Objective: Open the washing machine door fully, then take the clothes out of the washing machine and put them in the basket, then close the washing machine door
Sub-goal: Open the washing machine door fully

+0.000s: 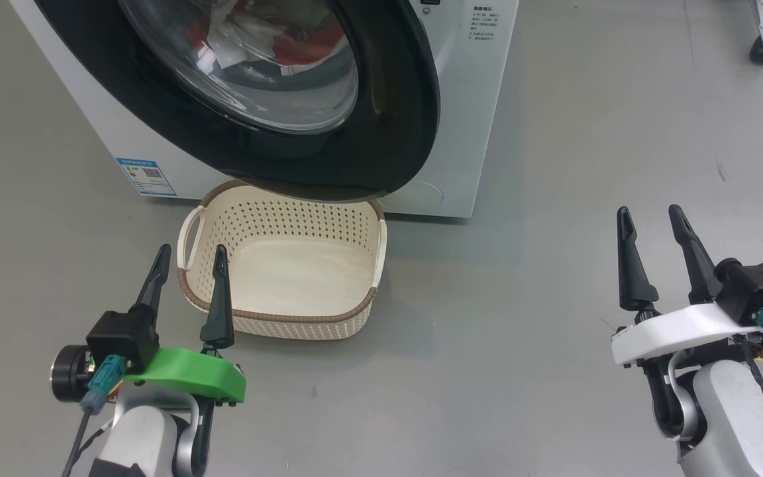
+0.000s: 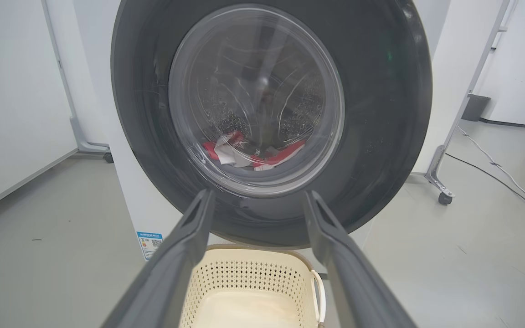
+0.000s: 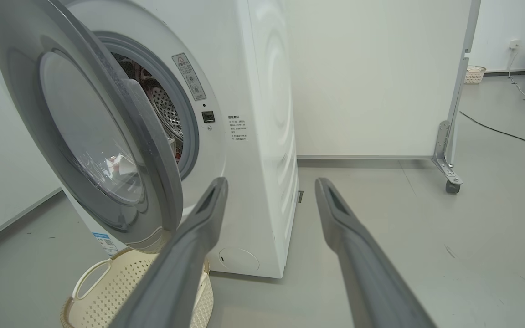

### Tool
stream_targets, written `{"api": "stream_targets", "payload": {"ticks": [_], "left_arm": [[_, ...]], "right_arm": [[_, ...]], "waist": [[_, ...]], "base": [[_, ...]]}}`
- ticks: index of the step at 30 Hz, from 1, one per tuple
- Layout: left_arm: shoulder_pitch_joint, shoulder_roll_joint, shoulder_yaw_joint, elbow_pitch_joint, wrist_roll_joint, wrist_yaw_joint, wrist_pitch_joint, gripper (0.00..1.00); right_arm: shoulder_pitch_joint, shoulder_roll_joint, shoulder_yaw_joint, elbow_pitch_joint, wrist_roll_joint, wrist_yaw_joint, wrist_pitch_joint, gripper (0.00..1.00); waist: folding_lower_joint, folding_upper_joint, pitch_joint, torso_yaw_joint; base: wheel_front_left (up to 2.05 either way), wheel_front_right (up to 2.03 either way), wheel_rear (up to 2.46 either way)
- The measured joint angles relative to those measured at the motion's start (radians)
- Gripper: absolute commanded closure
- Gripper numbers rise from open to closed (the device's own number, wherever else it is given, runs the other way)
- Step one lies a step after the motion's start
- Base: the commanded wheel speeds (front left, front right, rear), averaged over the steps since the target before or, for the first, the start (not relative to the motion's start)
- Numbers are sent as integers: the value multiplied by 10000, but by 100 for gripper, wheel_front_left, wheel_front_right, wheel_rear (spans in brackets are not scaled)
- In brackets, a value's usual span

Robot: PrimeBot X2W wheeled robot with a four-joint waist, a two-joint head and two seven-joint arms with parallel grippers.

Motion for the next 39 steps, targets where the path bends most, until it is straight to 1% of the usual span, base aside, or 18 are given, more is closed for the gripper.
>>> {"api": "stream_targets", "payload": {"ticks": [16,22,27,33,39], "left_arm": [[0,0,-10,2,0,-12,0,0],[0,0,-100,-77,-2,-13,0,0],[-3,0,-113,-163,-2,-13,0,0],[-38,2,-253,-234,-2,-13,0,0],[-263,2,-351,-337,-15,-44,0,0]], "right_arm": [[27,111,-121,-35,-171,86,2,0],[58,63,-192,-125,-255,94,0,0],[-40,17,-113,-163,-332,268,0,0],[-760,-270,-31,-255,-376,449,42,0],[-1771,-700,171,-272,-568,631,454,0]], "waist": [[0,0,14,34],[0,0,117,96],[0,0,348,178],[0,0,712,306],[0,0,1143,479]], "base": [[0,0,0],[0,0,0],[0,0,0],[0,0,0],[0,0,0]]}}
